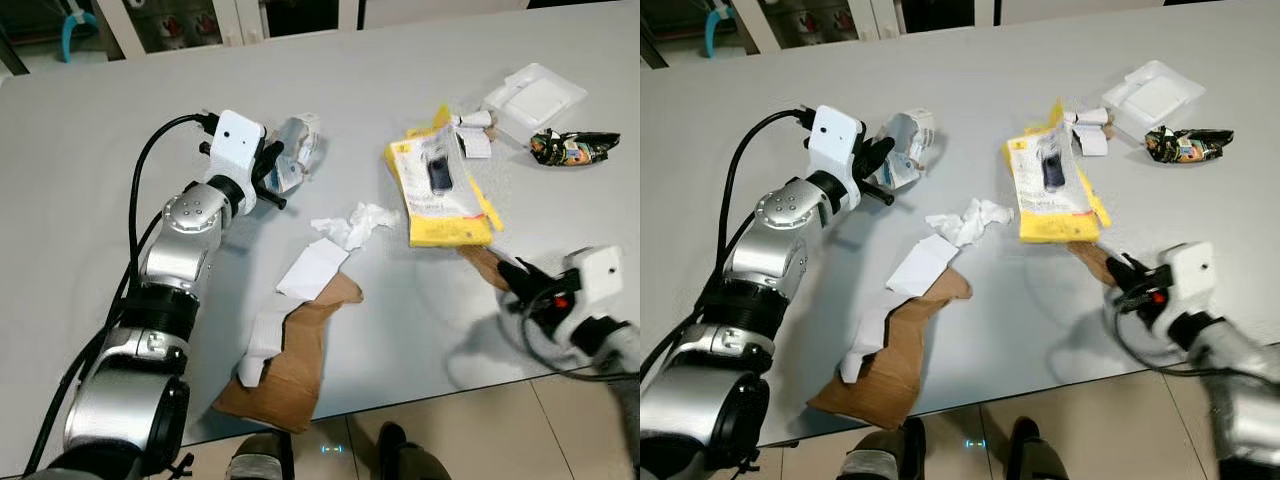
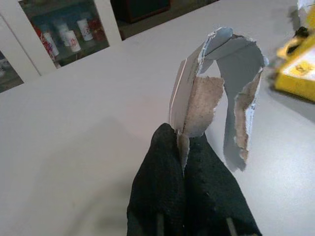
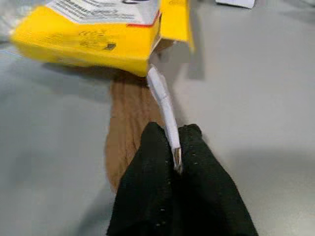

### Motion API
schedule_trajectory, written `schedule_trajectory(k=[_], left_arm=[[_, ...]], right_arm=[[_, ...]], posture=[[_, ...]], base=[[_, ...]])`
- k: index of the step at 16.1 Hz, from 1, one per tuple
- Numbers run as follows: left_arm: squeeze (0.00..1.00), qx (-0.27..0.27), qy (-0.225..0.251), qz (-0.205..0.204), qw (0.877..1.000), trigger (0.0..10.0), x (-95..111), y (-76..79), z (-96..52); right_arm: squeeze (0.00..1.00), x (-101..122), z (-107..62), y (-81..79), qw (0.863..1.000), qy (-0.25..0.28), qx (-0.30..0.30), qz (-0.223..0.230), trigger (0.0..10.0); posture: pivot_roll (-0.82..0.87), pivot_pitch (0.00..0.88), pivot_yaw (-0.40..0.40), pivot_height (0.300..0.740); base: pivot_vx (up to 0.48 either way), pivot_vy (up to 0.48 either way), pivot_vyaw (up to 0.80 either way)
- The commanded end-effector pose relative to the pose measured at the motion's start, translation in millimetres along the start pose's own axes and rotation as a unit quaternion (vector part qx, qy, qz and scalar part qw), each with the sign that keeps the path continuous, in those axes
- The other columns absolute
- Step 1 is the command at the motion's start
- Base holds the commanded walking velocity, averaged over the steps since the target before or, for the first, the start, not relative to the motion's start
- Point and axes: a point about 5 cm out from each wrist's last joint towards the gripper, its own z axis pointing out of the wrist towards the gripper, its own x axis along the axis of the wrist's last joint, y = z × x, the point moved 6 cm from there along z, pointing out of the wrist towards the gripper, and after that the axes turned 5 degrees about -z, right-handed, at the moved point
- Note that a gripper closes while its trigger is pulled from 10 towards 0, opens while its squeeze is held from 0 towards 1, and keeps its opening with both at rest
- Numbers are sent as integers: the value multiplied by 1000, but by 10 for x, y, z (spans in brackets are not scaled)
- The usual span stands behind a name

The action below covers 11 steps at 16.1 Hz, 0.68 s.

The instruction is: Picking trash to rubbish bin

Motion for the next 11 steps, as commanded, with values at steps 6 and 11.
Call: schedule_trajectory(k=[6,11], left_arm=[[0,28,-14,-38,999,10000,-273,49,-91],[0,40,-1,-51,998,10000,-268,141,-67]], right_arm=[[0,271,36,-160,995,56,-78,-20,0],[0,660,-13,-246,986,111,-124,-29,0]], posture=[[202,170,14,740],[182,132,-6,740]], base=[[0,0,0],[0,0,0]])
